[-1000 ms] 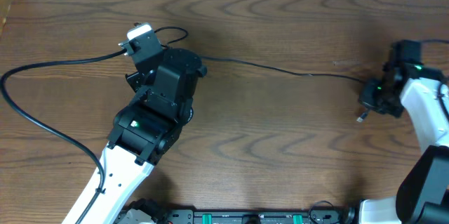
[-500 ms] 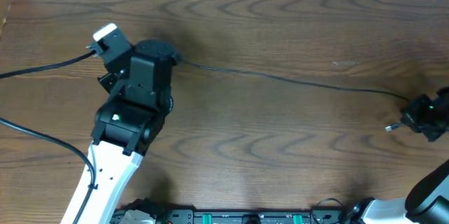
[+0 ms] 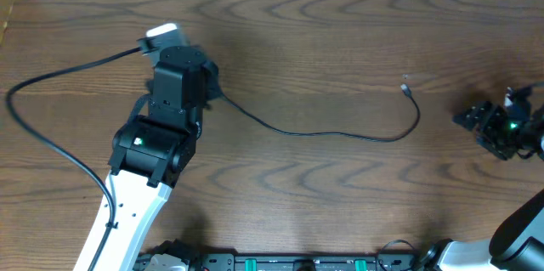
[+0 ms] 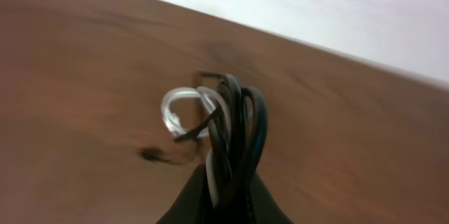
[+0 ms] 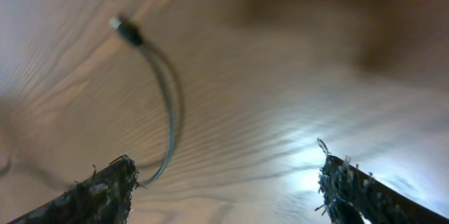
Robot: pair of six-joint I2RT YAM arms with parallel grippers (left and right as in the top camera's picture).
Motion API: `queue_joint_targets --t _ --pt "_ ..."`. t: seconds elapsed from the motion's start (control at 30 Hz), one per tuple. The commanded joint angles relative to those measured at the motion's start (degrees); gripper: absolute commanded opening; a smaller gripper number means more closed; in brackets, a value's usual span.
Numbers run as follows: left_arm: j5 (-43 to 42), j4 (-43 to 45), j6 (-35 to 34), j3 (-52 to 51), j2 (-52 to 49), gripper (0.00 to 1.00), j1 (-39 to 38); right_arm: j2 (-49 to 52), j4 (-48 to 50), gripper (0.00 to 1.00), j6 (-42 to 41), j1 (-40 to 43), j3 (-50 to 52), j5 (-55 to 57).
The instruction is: Untangle cables
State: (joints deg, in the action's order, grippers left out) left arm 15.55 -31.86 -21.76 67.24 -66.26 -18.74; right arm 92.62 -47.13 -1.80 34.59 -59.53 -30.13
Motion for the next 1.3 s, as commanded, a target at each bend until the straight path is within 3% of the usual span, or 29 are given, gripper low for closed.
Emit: queue_joint_targets --t 0.0,0.1,0.3,0.6,0.93,1.13,1.17,1.2,1.27 --pt "-28.46 1.03 16.06 1.29 0.33 0.08 0.02 0.28 0.04 0.84 6.97 -3.28 0.22 -8.17" --pt "-48.43 0.61 27.74 1.29 0.33 0.08 0.02 0.28 0.26 0.85 10.62 -7.67 0.22 -11.37" --pt "-65.26 -0.90 37.99 1.29 0.28 0.08 0.02 0.28 -0.35 0.90 23.87 -14.95 0.22 -20.81" --pt "-67.87 -7.89 42.97 1.29 -3.19 0.08 -0.04 0.28 0.20 0.90 33.73 -23.10 0.22 -37.09" --pt "-67.38 -8.26 45.31 1.29 -6.12 0.08 -6.40 0.28 2.23 0.89 43.82 -33.59 0.22 -37.79" --pt "-65.02 -9.09 45.29 1.29 -7.06 0.08 -8.59 0.28 6.60 0.83 43.95 -36.68 0.22 -37.77" --pt "-63.67 -9.31 45.29 1.29 -7.06 0.08 -8.61 0.28 7.10 0.79 43.95 -37.07 0.22 -37.79" --pt "-62.16 -9.70 45.29 1.29 -7.06 0.08 -8.61 0.28 7.56 0.52 43.95 -37.53 0.22 -37.77" --pt "-62.12 -9.60 45.29 1.29 -7.06 0.08 -8.59 0.28 7.52 0.16 44.11 -37.81 0.22 -37.73"
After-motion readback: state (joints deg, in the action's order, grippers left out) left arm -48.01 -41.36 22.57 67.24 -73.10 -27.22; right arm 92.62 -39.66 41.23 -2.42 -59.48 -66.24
